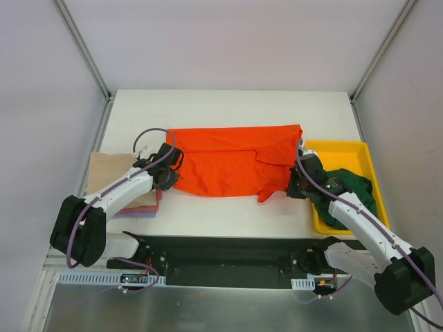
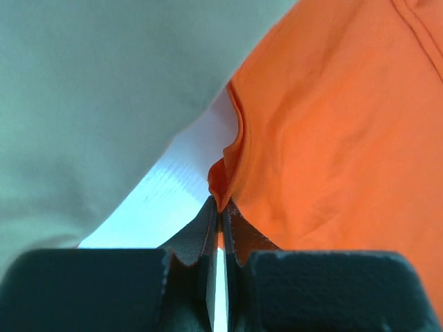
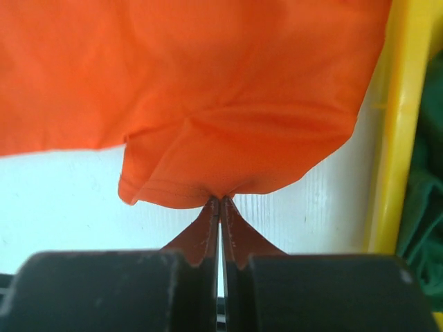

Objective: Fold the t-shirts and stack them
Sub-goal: Grap the side of the flattened tshirt closest away from the robot with both arms

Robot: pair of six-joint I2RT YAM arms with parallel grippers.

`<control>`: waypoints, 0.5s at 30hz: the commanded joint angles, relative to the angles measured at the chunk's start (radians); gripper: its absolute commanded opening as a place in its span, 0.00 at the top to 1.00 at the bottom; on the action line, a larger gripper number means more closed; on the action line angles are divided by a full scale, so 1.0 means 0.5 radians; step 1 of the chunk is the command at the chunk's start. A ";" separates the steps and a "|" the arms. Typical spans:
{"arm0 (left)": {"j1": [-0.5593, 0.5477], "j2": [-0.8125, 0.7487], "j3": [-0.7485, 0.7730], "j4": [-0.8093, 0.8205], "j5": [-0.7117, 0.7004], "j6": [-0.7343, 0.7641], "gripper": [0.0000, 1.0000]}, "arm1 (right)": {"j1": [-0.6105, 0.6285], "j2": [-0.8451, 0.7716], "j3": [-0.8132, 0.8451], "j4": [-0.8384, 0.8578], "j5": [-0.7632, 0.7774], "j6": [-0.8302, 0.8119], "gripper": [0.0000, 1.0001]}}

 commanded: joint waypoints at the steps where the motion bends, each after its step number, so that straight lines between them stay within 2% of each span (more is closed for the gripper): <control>1: 0.087 0.078 0.107 0.056 0.136 0.119 1.00 | -0.125 0.088 0.222 0.063 -0.031 -0.119 1.00; 9: 0.274 0.216 0.235 0.080 0.357 0.202 1.00 | -0.316 0.422 0.541 0.121 -0.148 -0.245 1.00; 15: 0.363 0.351 0.389 0.080 0.421 0.306 1.00 | -0.426 0.698 0.820 0.149 -0.172 -0.325 1.00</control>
